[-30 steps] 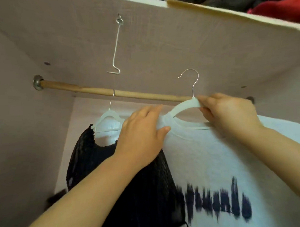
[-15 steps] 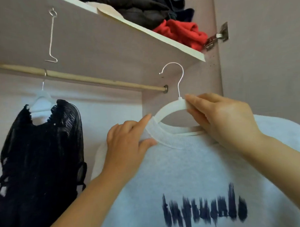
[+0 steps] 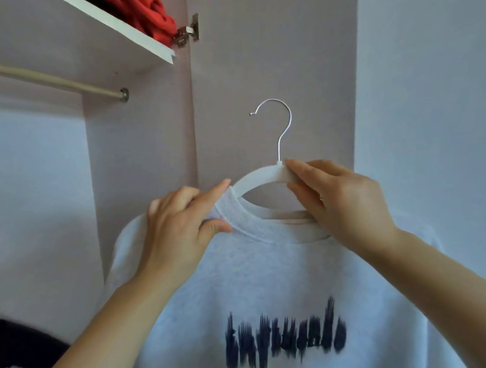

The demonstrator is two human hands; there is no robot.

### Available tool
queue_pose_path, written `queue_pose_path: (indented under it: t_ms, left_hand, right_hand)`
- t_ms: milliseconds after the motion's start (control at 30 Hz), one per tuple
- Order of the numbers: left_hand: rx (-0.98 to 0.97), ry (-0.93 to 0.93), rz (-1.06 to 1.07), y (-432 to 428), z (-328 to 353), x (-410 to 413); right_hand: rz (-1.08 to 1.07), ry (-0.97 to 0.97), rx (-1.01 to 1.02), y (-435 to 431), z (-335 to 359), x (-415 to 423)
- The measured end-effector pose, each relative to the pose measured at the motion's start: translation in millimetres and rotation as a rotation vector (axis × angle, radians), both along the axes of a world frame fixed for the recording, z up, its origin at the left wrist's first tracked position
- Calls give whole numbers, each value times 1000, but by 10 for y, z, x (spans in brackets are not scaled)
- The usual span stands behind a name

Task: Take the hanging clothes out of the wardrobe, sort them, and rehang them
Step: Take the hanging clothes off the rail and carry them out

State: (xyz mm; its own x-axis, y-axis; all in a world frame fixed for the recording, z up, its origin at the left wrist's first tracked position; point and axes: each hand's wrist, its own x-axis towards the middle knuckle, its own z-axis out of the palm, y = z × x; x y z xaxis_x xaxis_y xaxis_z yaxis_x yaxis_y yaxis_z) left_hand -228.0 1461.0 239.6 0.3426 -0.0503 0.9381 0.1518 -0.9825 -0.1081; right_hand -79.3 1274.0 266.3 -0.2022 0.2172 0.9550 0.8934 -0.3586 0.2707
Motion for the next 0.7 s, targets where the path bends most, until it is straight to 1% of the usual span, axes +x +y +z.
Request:
queue_pose_path:
  t_ms: [167,367,567,700]
  left_hand:
    - [21,2,-179,-1075,-176,484]
    - [0,20,-408,-2664,-477,999]
    - [-83,90,-717,-4258,-750,1374]
    - [-52,126,-955,-5294,-837,1467]
  right_hand:
    - [-166,72,-21,-1329,-198,128]
    - [-376,185,-49,-3106,-432,38]
    - [-661,297,-51,-4723,-611,-358]
    - [-894,324,-68,-5639,-661,-758]
